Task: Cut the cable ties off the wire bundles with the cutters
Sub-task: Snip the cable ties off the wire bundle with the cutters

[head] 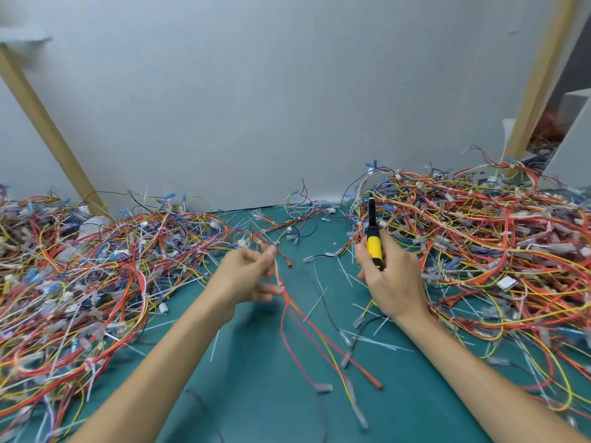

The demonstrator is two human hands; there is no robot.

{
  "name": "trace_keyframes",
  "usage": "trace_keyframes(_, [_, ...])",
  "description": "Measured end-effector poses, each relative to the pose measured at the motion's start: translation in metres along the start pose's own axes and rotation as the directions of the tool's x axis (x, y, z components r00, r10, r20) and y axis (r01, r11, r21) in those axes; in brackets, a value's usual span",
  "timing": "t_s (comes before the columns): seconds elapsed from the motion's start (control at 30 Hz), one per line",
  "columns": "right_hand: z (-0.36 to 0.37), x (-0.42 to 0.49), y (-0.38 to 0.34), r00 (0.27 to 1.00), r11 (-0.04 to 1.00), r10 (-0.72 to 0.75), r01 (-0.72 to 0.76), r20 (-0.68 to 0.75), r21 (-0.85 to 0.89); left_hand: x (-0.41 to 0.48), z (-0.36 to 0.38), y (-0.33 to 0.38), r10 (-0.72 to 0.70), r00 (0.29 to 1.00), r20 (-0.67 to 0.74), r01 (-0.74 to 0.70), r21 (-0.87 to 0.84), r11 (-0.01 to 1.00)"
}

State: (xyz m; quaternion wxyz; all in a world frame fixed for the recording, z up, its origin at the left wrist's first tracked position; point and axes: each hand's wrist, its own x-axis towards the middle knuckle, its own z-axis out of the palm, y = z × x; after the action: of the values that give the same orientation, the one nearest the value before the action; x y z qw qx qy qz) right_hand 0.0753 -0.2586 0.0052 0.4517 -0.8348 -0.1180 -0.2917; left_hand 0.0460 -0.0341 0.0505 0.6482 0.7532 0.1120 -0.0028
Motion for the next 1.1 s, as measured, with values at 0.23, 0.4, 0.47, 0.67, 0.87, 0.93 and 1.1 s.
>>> trace_keyframes(0.23, [0.0,0.001,0.0,1.0,1.0,0.012,-0.012,0.02,0.018,-0.025,-0.036,-0.027,0.146,0.986,0.079,-0.164,0.609,0.776])
trace_keyframes(0.4, [0.0,0.0,0.0,1.0,0.999,0.014,-0.015,0.027,0.031,-0.048,-0.037,-0.034,0.206,0.974,0.09,-0.158,0.927,0.34])
trace_keyframes(0.47, [0.001,0.0,0.0,0.999,0.999,0.014,-0.015,0.029,0.032,-0.053,-0.028,-0.038,0.227,0.966,0.124,-0.195,0.925,0.325])
trace_keyframes(0.67, [0.001,-0.001,-0.001,0.999,0.999,0.018,-0.02,0.041,0.042,-0.053,0.0,-0.046,0.253,0.965,0.064,-0.24,0.602,0.762])
trace_keyframes(0.87, [0.002,0.0,0.0,0.999,0.999,0.017,-0.018,0.029,0.042,-0.057,0.031,-0.028,0.448,0.888,0.109,-0.452,0.393,0.801])
trace_keyframes(0.93, [0.002,0.0,0.001,0.999,0.999,0.019,-0.02,0.033,0.046,-0.058,0.042,-0.015,0.525,0.829,0.196,-0.555,0.407,0.725])
trace_keyframes(1.1, [0.001,0.001,0.001,1.0,0.999,0.01,-0.012,0.024,0.051,-0.058,0.064,0.002,0.648,0.66,0.381,-0.721,0.565,0.401])
